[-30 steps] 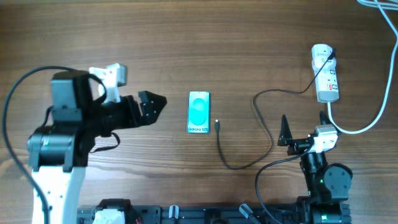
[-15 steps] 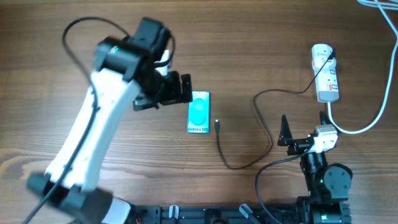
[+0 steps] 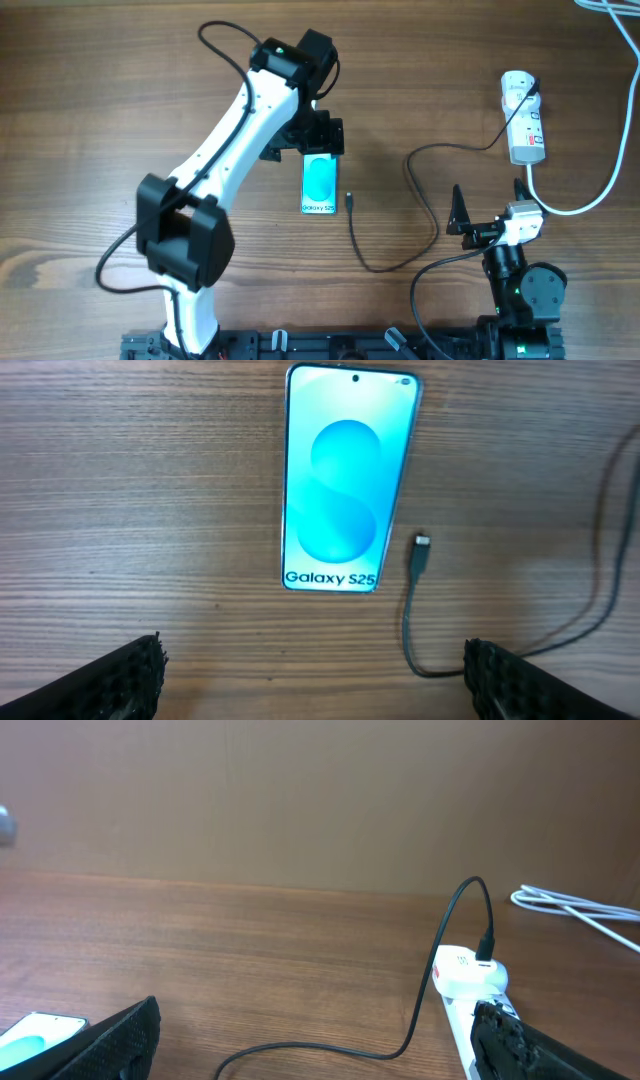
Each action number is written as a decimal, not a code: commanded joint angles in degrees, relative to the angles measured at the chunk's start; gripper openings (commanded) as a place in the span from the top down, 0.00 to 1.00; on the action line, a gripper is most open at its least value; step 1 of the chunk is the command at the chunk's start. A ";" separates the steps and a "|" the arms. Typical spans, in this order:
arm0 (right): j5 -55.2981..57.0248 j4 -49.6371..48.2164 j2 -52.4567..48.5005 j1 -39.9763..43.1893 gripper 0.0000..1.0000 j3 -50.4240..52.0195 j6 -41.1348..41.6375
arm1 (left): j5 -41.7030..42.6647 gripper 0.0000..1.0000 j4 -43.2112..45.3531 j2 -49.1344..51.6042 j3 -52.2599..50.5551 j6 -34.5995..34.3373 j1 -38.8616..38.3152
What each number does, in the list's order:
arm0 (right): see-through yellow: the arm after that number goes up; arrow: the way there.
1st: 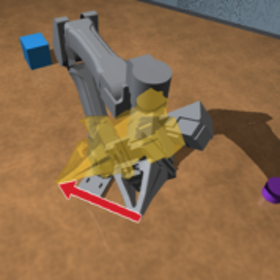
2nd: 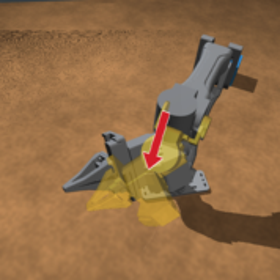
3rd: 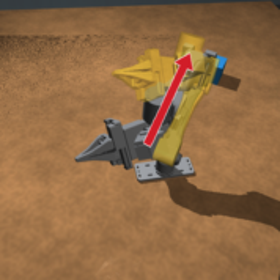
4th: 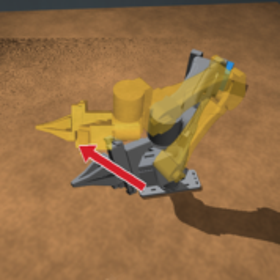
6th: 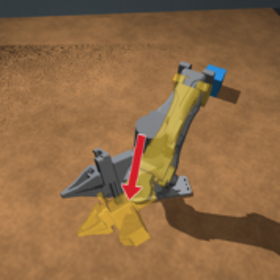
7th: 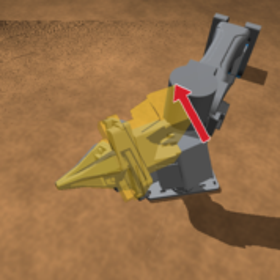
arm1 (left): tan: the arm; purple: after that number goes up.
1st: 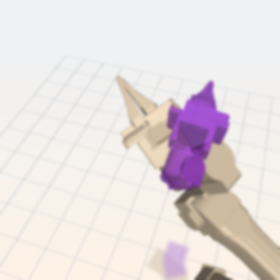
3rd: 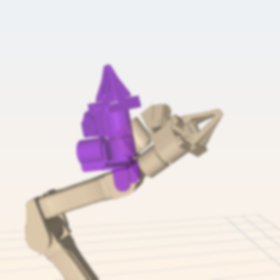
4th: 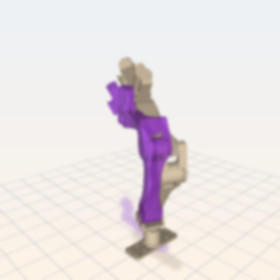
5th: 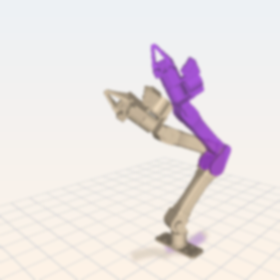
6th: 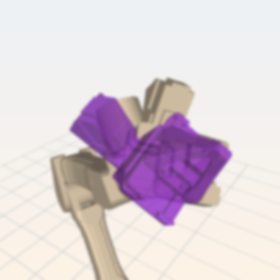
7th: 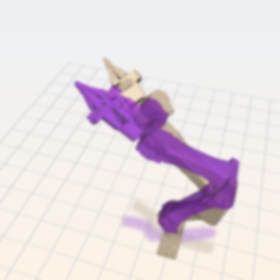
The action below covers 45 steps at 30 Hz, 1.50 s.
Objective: Plug charger to phone and switch on socket
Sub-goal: 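Move the left gripper forward over the Galaxy S25 phone, then lower the open left gripper toward the phone's top edge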
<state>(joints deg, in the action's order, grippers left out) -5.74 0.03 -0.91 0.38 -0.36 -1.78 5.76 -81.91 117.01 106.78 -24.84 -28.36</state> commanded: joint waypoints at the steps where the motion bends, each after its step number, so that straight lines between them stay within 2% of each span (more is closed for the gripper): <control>1: 0.37 -0.17 0.31 0.24 0.00 0.04 0.44 | -0.94 0.00 0.28 3.10 0.70 -1.07 -0.15; 10: 0.37 -0.17 0.31 0.24 0.00 0.04 0.44 | -0.94 0.00 3.82 5.05 -0.50 -0.87 -0.02; 18: 0.37 -0.17 0.33 0.24 0.00 0.04 0.44 | -0.90 0.00 11.74 5.05 -5.33 -0.92 -0.02; 45: 0.37 -0.17 0.31 0.24 0.00 0.04 0.44 | -0.70 0.00 14.49 5.14 -8.33 -1.09 -0.46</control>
<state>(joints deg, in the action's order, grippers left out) -5.74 0.01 -0.91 0.38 -0.36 -1.78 5.61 -67.61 121.62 98.94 -25.02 -28.51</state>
